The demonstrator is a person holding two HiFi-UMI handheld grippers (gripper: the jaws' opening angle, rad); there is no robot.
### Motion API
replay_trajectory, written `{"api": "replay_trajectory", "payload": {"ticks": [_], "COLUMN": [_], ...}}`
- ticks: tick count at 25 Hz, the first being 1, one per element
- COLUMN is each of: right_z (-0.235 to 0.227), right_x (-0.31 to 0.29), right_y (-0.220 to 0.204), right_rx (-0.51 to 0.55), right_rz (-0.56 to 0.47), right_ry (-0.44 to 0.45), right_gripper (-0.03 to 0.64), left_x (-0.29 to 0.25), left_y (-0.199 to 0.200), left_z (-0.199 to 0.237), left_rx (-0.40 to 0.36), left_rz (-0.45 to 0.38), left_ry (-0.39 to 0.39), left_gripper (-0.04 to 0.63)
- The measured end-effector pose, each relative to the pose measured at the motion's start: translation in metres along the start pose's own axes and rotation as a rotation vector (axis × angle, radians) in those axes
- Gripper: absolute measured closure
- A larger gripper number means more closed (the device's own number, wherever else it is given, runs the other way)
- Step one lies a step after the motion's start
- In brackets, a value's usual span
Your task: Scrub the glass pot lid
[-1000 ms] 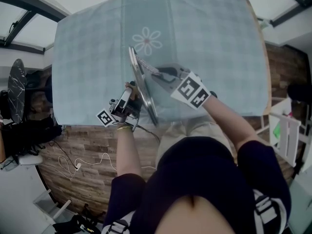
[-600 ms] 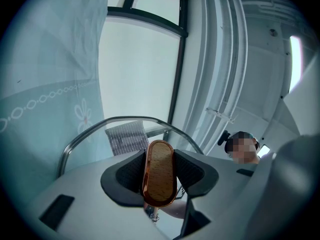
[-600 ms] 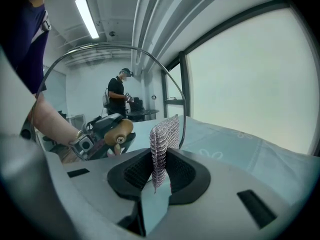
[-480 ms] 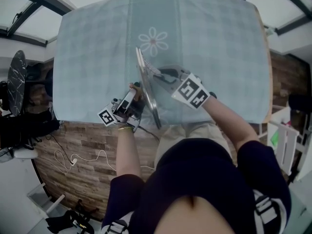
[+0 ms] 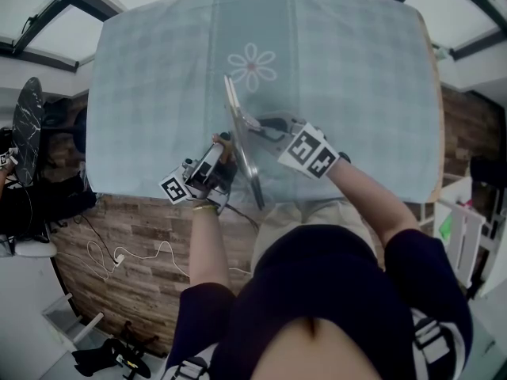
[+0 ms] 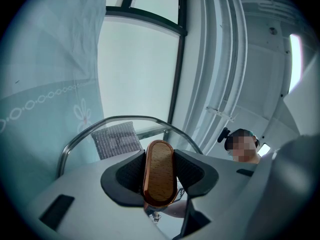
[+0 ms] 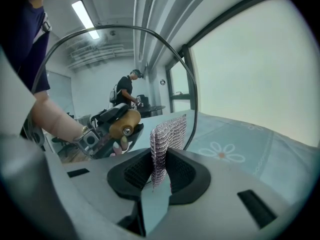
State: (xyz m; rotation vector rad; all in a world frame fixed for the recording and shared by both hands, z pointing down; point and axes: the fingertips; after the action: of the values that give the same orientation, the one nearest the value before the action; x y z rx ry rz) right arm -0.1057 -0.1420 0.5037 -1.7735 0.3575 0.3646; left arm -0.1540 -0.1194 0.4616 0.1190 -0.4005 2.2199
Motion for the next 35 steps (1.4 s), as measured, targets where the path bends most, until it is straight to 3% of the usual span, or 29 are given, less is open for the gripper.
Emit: {"api": "replay_trajectory", "payload": {"ticks": [35], "right_z": [0.072], "right_x": [-0.009], "right_y": [-0.043], "right_rx": [-0.113], "right_rz": [0.090], "right_ry": [0.213], "right_gripper": [0.537], "left_x": [-0.002], "left_y": [-0.001], "left_z": [0.000], "left_rx": [-0.014], "left_rz": [-0.017], "left_ry": [0.024], "left_gripper": [0.425]}}
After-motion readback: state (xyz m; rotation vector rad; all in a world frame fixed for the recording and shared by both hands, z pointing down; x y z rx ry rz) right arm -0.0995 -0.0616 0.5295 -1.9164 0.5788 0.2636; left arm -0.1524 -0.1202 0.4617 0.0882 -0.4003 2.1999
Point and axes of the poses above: the fingertips, and each gripper's own axes: x backward along the fingers, z to its left, y out of its top, and after that the axes turned 13 degrees about y, right-handed
